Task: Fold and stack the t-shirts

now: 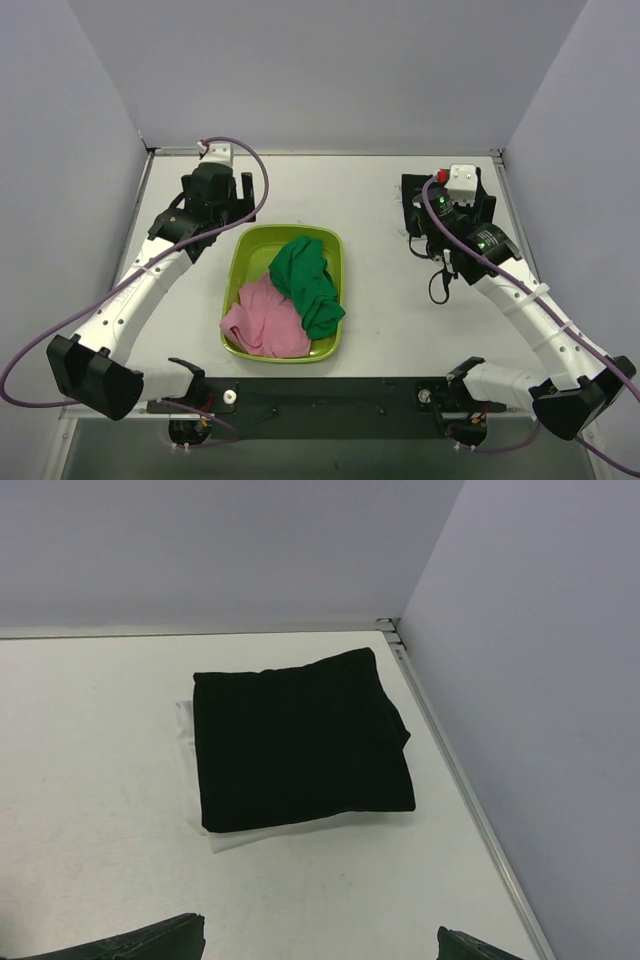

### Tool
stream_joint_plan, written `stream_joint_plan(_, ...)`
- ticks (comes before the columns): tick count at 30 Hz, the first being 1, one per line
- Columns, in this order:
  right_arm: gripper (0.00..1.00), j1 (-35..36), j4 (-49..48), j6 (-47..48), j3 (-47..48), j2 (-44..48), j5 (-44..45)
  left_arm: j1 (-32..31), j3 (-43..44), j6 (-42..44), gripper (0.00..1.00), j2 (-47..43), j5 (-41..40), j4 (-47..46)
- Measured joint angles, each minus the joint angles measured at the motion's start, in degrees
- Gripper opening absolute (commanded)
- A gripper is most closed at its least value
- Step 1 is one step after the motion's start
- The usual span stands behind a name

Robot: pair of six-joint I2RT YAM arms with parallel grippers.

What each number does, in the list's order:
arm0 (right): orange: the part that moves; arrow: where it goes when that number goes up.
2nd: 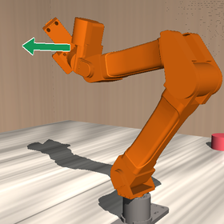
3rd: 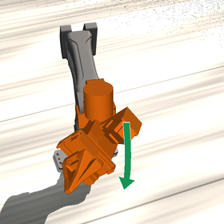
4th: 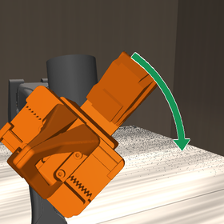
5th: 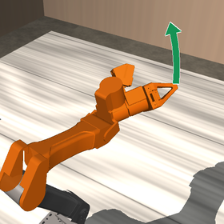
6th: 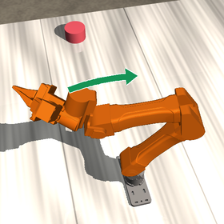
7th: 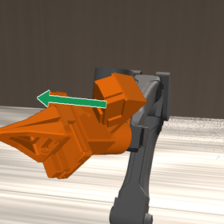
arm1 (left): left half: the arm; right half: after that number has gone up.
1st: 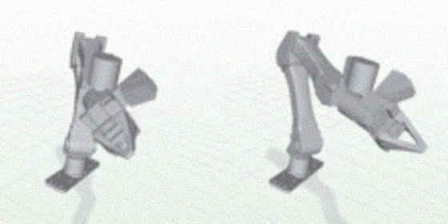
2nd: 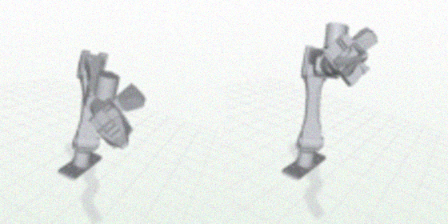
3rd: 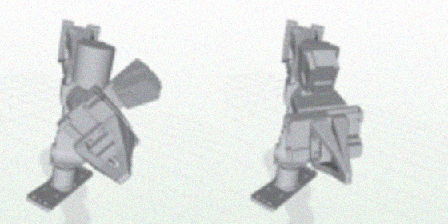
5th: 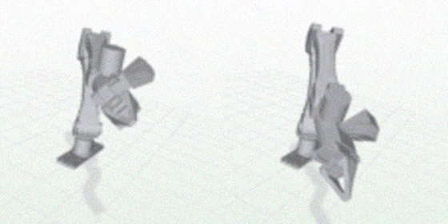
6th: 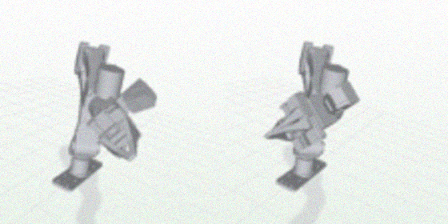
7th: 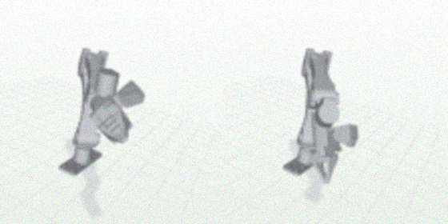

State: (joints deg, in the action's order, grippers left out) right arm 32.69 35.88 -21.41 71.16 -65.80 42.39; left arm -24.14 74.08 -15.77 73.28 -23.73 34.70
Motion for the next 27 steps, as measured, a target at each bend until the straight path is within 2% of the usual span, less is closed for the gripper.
stream_joint_plan(9, 1.00, 0.2, 0.2, 0.3, 0.1, -0.3, -11.3, 0.3, -1.3, 0.0, 0.96, -0.7, 5.0, 0.6)
stream_joint_plan(12, 1.00, 3.4, 0.9, 0.5, 2.1, -3.2, -16.2, 0.3, -4.1, -0.8, 0.95, -2.4, 5.1, 1.1)
stream_joint_plan(19, 1.00, 16.7, 0.5, 0.5, 11.4, -19.5, -26.7, 1.6, -7.8, -4.2, 0.95, -6.8, 4.3, 2.5)
stream_joint_plan(27, 0.99, 25.6, -1.2, -0.7, 15.3, -34.1, -31.5, 5.7, -10.4, -6.8, 0.95, -8.1, 4.0, 3.6)
